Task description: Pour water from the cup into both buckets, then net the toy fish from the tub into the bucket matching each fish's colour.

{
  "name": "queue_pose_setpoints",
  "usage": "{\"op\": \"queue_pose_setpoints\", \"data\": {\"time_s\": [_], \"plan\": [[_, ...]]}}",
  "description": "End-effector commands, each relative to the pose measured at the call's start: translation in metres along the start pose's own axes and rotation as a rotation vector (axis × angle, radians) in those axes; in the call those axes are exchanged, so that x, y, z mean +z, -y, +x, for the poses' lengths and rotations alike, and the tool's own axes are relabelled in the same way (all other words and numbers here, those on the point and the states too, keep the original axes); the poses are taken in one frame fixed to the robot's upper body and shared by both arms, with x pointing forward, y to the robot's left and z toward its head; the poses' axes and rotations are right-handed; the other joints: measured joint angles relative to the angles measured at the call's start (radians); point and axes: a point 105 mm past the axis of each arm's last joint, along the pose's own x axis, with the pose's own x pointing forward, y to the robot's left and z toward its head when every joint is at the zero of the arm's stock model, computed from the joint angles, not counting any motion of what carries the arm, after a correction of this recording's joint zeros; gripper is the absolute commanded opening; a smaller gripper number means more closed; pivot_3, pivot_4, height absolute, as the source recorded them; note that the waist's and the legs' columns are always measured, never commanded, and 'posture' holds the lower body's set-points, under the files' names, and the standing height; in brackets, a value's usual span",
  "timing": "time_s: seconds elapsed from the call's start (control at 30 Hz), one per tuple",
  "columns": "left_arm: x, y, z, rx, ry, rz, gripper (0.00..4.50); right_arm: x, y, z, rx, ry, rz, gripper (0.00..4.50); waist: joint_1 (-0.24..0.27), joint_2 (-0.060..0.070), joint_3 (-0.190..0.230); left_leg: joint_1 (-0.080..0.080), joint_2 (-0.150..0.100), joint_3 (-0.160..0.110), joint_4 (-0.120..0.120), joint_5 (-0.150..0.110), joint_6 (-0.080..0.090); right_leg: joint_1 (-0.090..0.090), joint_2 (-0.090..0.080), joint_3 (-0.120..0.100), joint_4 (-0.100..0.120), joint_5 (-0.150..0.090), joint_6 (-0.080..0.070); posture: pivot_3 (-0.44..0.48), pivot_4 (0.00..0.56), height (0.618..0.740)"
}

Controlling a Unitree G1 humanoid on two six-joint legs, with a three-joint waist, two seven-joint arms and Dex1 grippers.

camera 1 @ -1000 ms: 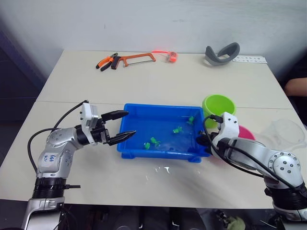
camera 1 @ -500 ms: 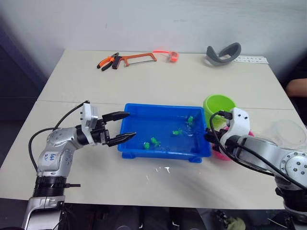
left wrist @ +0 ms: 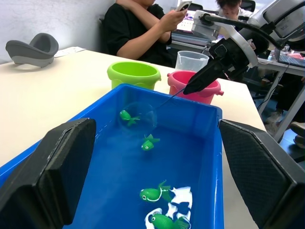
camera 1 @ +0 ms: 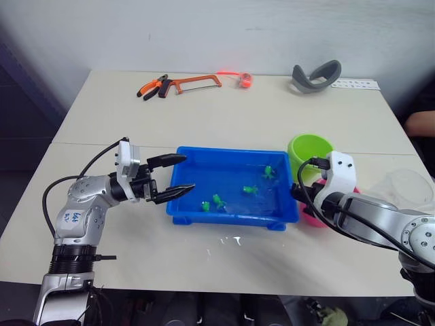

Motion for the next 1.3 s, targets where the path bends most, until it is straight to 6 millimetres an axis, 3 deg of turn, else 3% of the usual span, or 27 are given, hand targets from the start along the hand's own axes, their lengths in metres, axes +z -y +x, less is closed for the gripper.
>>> {"op": "queue_pose_setpoints", "data": {"time_s": [0.03,0.2,0.47,0.6,0.83,1.0,1.3], "plan": [[0.004,0.000,0.001,-0.015,0.017,0.005,4.45,0.014,-0.010,-0.011,0.096,0.075,0.050,0.00,0.000,0.000,0.000,0.000,0.000,0.000,0.000,0.000,0.000,0.000,0.000,0.000,0.000,0.000,0.000,0.000,0.150,0.740],[0.004,-0.002,-0.001,-0.016,0.017,0.006,4.45,0.017,-0.018,-0.025,0.248,0.130,0.122,0.00,0.001,0.000,0.000,0.000,0.000,0.000,0.000,0.000,0.000,0.000,0.000,0.000,0.000,0.000,0.000,0.000,0.150,0.740],[0.003,-0.001,0.000,-0.048,0.024,0.002,4.45,0.015,-0.012,-0.046,0.368,0.205,0.179,0.00,0.002,0.000,0.000,0.000,0.000,0.000,0.000,0.000,0.000,0.000,0.000,0.000,0.000,0.000,0.000,0.000,0.150,0.740],[0.005,-0.002,0.007,-0.066,0.048,-0.002,4.45,0.013,-0.001,-0.064,0.409,0.229,0.128,0.00,0.004,0.000,0.000,0.000,0.000,0.000,0.000,0.000,0.000,0.001,0.000,0.000,0.000,0.000,0.000,0.000,0.150,0.740],[0.013,-0.006,0.025,-0.095,0.085,0.000,4.45,0.030,0.038,-0.085,0.297,0.308,0.112,0.00,0.004,0.000,0.000,0.001,0.000,0.000,0.000,0.000,0.001,0.003,0.000,0.000,-0.001,0.001,0.001,0.000,0.150,0.740],[0.017,-0.008,0.040,-0.105,0.094,-0.035,4.45,0.040,0.054,-0.088,0.218,0.294,0.067,0.00,0.003,0.000,0.000,0.001,-0.001,0.000,0.000,0.000,0.001,0.003,0.000,0.000,-0.001,0.001,0.002,0.000,0.150,0.740],[0.025,-0.003,0.059,-0.125,0.109,-0.042,4.45,0.059,0.070,-0.070,0.083,0.380,-0.094,0.00,0.004,0.000,0.000,0.002,-0.001,0.000,0.000,0.000,0.001,0.003,0.001,0.000,-0.001,0.001,0.002,0.000,0.150,0.740]]}}
